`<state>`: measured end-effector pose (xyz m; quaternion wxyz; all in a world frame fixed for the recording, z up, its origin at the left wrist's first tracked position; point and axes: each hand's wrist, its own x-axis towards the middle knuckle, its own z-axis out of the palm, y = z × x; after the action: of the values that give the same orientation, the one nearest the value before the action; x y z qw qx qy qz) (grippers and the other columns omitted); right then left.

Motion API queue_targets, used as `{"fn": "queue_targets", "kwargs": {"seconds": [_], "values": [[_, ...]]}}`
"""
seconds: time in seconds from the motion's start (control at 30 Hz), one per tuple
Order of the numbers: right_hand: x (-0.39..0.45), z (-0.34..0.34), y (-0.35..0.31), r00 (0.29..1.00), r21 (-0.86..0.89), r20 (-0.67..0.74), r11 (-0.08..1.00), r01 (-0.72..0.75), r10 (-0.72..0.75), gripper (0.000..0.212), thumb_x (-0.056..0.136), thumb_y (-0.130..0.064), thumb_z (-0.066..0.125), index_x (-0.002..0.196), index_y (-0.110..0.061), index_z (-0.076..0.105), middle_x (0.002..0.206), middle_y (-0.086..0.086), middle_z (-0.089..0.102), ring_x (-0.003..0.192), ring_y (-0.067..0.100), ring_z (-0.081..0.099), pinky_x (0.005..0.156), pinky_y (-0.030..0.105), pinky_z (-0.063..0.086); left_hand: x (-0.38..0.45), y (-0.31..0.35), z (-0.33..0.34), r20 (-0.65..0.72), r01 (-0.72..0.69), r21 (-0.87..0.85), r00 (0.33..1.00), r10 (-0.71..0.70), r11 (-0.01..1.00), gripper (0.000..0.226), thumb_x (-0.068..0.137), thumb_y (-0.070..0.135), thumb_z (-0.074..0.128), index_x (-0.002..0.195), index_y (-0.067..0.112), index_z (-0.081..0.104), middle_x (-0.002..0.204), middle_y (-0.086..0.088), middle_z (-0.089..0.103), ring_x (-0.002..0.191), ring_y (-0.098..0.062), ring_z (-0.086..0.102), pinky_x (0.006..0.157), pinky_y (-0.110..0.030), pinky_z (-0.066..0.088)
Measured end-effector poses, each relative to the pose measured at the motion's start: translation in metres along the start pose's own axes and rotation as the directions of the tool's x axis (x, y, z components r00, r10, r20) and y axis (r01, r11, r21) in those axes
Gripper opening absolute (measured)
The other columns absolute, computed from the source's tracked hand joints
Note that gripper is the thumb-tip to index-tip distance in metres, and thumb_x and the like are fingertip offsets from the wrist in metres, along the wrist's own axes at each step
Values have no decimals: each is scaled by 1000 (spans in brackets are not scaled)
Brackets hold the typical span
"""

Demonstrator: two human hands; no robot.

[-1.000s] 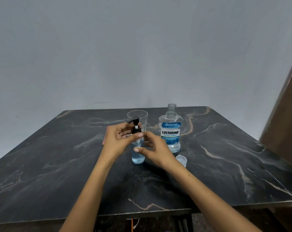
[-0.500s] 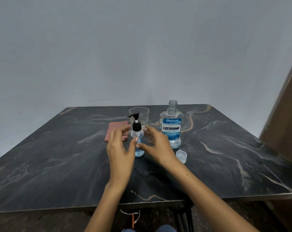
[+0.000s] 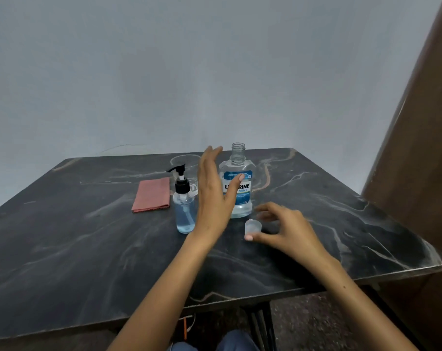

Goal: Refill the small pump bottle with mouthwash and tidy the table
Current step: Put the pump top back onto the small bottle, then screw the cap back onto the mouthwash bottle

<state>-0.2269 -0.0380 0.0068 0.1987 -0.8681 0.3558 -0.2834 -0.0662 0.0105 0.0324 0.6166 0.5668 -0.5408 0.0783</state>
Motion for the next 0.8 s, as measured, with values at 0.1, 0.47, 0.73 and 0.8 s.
{"fn": "queue_targets", "kwargs": {"seconds": [0.1, 0.47, 0.73, 0.8], "values": [[3, 7, 4, 1000, -50, 27, 999, 1, 0, 47, 59, -50, 80, 98, -35, 59, 92, -20, 70, 86, -4, 64, 92, 38, 51, 3, -15, 8, 78, 80, -37, 994, -77, 996, 64, 88, 27, 63, 141, 17, 29, 146, 0, 36, 132, -7, 32, 106, -12, 26], [49, -20, -8, 943, 479, -331, 854, 204, -39, 37, 74, -4, 74, 104, -23, 64, 105, -7, 68, 98, 7, 66, 78, 21, 57, 5, -37, 14, 100, 55, -55, 994, -50, 997, 49, 85, 21, 67, 128, 25, 44, 121, 13, 52, 114, -8, 53, 97, -27, 47], [91, -55, -21, 941, 126, -160, 939, 319, -298, 38, 82, -3, 68, 110, -23, 52, 107, -13, 60, 100, -8, 56, 80, 5, 48, 6, -42, 12, 117, 35, -52, 993, -29, 998, 47, 83, 24, 70, 124, 30, 48, 115, 16, 56, 105, 0, 56, 87, -6, 44], [97, -65, -25, 938, 87, -108, 937, 339, -329, 32, 82, -3, 68, 107, -20, 57, 108, -10, 62, 99, -3, 58, 83, 8, 50, 7, -43, 12, 122, 43, -62, 992, -36, 997, 47, 83, 24, 70, 124, 30, 48, 114, 20, 55, 103, 7, 56, 85, -5, 44]]}}
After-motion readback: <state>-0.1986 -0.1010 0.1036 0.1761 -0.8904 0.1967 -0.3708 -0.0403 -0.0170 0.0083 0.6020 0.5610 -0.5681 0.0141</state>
